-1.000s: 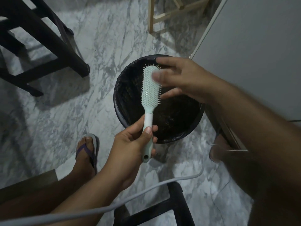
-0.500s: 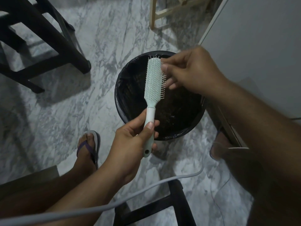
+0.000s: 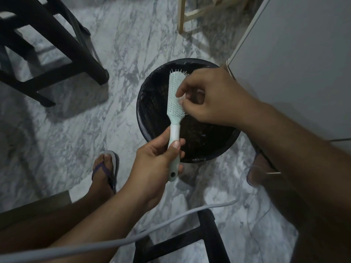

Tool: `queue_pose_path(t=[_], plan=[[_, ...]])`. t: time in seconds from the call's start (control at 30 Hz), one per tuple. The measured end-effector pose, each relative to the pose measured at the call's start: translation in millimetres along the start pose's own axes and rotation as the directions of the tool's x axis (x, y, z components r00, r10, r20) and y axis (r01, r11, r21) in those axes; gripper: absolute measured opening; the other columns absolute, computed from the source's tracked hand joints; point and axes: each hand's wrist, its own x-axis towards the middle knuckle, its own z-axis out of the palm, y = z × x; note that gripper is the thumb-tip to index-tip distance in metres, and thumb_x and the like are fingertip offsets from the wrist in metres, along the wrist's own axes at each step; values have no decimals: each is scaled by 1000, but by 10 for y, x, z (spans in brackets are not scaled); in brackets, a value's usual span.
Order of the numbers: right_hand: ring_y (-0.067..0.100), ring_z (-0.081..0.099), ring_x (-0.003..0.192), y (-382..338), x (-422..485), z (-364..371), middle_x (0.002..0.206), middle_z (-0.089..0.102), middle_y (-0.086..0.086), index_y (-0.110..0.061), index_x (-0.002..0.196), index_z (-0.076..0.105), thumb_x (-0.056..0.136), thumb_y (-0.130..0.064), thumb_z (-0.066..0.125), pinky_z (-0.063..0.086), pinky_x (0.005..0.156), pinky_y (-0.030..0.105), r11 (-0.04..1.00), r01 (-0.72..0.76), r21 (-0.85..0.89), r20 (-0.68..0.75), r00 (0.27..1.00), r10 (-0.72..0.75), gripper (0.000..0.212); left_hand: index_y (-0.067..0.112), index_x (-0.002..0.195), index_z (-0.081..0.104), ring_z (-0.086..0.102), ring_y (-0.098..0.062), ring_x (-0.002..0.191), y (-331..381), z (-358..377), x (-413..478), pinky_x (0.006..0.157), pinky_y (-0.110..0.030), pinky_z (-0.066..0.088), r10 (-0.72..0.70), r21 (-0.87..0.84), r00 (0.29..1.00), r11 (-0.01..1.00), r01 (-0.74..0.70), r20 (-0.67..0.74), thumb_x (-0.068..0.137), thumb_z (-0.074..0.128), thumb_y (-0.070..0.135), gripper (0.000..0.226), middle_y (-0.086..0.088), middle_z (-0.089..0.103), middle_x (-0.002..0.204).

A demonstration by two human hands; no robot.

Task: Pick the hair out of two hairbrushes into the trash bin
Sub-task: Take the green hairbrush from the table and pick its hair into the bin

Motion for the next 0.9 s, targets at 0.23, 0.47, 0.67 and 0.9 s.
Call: queue_pose_path(t=[0.23,0.47,0.67,0.9], plan=[[11,63,87,-68,-15,118,94,62,-10,-26,102,70,82,-45,74,55,80,39,988,-91,-128,19,995,95,28,29,137,59,62,-2,73,-46,-25,26,64,-27,51,44,137,998,990,-38,-41,97,59,11,44,6,73,100],[24,61,81,-89,-34,290,96,59,2,-15,95,65,95,-32,60,52,68,41,988,-54,-148,-98,994,40,17,25,139,58,58,-10,77,21,-17,62,61,-28,48,66,87,997,994,-63,-40,97,57,9,44,1,70,99],[6,67,60,13,69,-32,73,64,-6,-7,95,67,100,-19,55,55,55,25,934,-163,317,-275,927,255,17,21,135,61,54,-14,77,60,-20,59,59,-27,46,26,-78,999,997,-24,24,97,56,9,41,-3,66,104],[9,71,71,212,-4,-54,85,72,-9,-18,96,72,101,-22,53,59,67,25,943,-278,185,-98,949,299,20,20,134,63,54,-14,77,34,-55,73,59,-28,46,4,-94,999,996,0,36,97,56,8,39,-3,67,102]])
